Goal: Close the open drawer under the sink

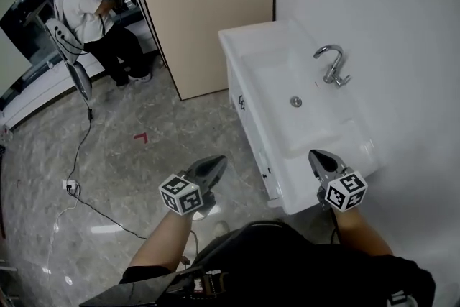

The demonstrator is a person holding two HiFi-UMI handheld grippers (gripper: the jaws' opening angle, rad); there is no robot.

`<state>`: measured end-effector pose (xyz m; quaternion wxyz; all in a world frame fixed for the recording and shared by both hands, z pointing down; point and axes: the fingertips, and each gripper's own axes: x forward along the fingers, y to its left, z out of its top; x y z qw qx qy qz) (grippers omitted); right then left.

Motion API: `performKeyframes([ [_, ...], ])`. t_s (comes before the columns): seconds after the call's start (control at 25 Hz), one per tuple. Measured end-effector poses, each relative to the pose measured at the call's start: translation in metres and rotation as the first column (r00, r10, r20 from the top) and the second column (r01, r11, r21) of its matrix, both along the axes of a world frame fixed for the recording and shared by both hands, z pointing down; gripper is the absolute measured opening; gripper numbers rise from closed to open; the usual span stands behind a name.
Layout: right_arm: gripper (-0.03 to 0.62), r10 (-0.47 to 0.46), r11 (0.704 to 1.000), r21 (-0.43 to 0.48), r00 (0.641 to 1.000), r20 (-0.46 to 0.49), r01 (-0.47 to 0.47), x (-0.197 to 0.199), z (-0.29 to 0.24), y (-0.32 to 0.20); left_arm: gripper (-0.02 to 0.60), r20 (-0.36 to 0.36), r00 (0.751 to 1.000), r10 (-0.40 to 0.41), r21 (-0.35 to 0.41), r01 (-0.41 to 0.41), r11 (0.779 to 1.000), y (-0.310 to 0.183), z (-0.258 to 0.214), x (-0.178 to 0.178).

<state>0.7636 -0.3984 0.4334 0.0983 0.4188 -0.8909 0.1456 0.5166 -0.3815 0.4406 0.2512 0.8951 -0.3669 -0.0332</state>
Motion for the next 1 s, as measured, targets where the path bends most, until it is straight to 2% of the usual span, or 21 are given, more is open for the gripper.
performKeyframes([
  [0.4, 0.0, 0.025, 0.999, 0.046, 0.999, 0.03, -0.026, 0.017, -0.059, -0.009, 0.0, 0.104, 0.994, -0.018, 0.145, 0.003, 0.989, 0.012, -0.076, -0.006],
  [0.52, 0.0, 0.015, 0.998, 0.057, 0.999, 0.047, -0.017, 0.02, -0.07, -0.013, 0.0, 0.091, 0.995, -0.044, 0.195, 0.025, 0.98, 0.009, -0.099, -0.01],
  [0.64, 0.0, -0.003, 0.998, 0.062, 0.995, 0.104, -0.003, 0.02, -0.082, -0.014, 0.0, 0.059, 0.996, -0.066, 0.23, 0.051, 0.972, 0.011, -0.119, -0.016],
  [0.8, 0.0, -0.019, 0.998, 0.067, 0.991, 0.135, 0.01, 0.025, -0.091, -0.015, 0.0, 0.036, 0.996, -0.077, 0.244, 0.066, 0.968, 0.018, -0.124, -0.016],
  [1.0, -0.002, -0.036, 0.998, 0.063, 0.993, 0.116, 0.029, 0.028, -0.091, -0.014, 0.0, 0.042, 0.993, -0.107, 0.21, 0.096, 0.973, 0.025, -0.109, -0.019],
])
